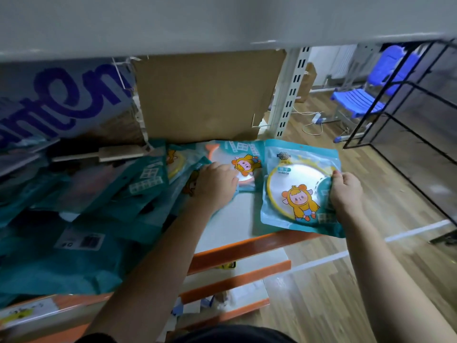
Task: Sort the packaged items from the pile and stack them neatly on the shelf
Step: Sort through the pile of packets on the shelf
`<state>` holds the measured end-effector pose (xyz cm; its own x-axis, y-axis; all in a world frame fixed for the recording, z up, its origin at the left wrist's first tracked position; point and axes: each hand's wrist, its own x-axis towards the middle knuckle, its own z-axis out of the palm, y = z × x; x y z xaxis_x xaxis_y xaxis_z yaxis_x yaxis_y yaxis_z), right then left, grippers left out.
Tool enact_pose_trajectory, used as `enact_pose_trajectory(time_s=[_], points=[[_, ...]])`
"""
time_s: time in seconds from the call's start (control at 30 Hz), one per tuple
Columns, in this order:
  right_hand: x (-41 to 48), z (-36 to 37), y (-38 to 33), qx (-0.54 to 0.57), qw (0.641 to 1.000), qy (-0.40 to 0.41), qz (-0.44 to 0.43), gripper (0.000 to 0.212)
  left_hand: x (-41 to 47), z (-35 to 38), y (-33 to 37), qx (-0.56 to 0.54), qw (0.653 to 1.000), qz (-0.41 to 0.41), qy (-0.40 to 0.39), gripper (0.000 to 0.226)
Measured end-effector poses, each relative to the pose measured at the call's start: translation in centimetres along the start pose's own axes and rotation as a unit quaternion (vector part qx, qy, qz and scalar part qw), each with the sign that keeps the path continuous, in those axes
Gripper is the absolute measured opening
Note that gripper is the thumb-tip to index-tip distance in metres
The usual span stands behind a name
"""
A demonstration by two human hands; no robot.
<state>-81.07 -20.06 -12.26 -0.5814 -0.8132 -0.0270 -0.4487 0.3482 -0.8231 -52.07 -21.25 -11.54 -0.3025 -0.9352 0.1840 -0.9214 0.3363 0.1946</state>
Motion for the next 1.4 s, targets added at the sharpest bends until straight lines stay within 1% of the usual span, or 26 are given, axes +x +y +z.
enact_pose_trajectory(time_s=[0.13,0.2,0.27,0.37,0.47,0.6,0.7,0.83,0.9,1.0,1.13,1.2,1.3,1.33,1.4], points=[[-0.1,-0.2,-0.3,0.004,1.0,-0.001,0.007,0.037,-0.8,-0.3,-0.1,-0.012,0.999,0.035,-0.003,0.047],[-0.2,-0.1,-0.5,0.01,1.0,-0.008,0.009,0.037,-1.2,-0.5,0.2,-0.001,0.999,0.049,-0.007,0.048],[-0.4,0.1,-0.6,0.018,1.0,-0.016,0.014,0.035,-1.4,-0.5,0.7,0.014,0.998,0.059,-0.004,0.042],[-0.9,0.3,-0.9,0.02,0.999,-0.032,0.009,0.034,-1.7,-0.6,1.4,-0.013,0.998,0.058,0.022,0.03],[-1.3,0.3,-1.2,0.029,0.999,-0.037,0.004,0.038,-2.3,-0.2,2.0,-0.026,0.996,0.067,0.047,0.019],[-1.6,-0.1,-1.2,0.04,0.998,-0.043,0.02,0.035,-2.5,0.2,2.2,-0.035,0.993,0.081,0.073,0.019],[-1.9,-0.9,-0.7,0.069,0.996,-0.043,0.032,0.033,-2.6,0.1,2.0,-0.048,0.99,0.097,0.086,0.017],[-2.2,-2.2,0.0,0.108,0.992,-0.036,0.057,0.033,-3.2,-0.3,2.1,-0.083,0.98,0.152,0.097,0.011],[-2.3,-2.8,0.4,0.121,0.989,-0.034,0.076,0.032,-3.7,-0.6,2.4,-0.096,0.975,0.179,0.09,0.015],[-2.5,-3.6,1.1,0.138,0.985,-0.031,0.095,0.03,-4.4,-1.1,2.2,-0.135,0.97,0.189,0.067,0.016],[-3.0,-4.2,1.5,0.139,0.984,-0.036,0.11,0.029,-5.3,-1.9,1.9,-0.214,0.966,0.138,0.033,0.011],[-3.4,-4.2,1.4,0.141,0.982,-0.042,0.114,0.029,-5.9,-2.1,1.9,-0.243,0.961,0.133,-0.015,0.015],[-3.9,-4.1,1.4,0.145,0.982,-0.059,0.106,0.03,-7.1,-2.3,1.8,-0.278,0.942,0.15,-0.114,0.022],[-4.1,-3.9,1.3,0.143,0.982,-0.064,0.102,0.031,-7.4,-2.3,1.7,-0.283,0.939,0.15,-0.128,0.02],[-4.5,-3.7,1.3,0.142,0.983,-0.074,0.092,0.03,-7.9,-2.4,1.7,-0.275,0.946,0.131,-0.113,0.014]])
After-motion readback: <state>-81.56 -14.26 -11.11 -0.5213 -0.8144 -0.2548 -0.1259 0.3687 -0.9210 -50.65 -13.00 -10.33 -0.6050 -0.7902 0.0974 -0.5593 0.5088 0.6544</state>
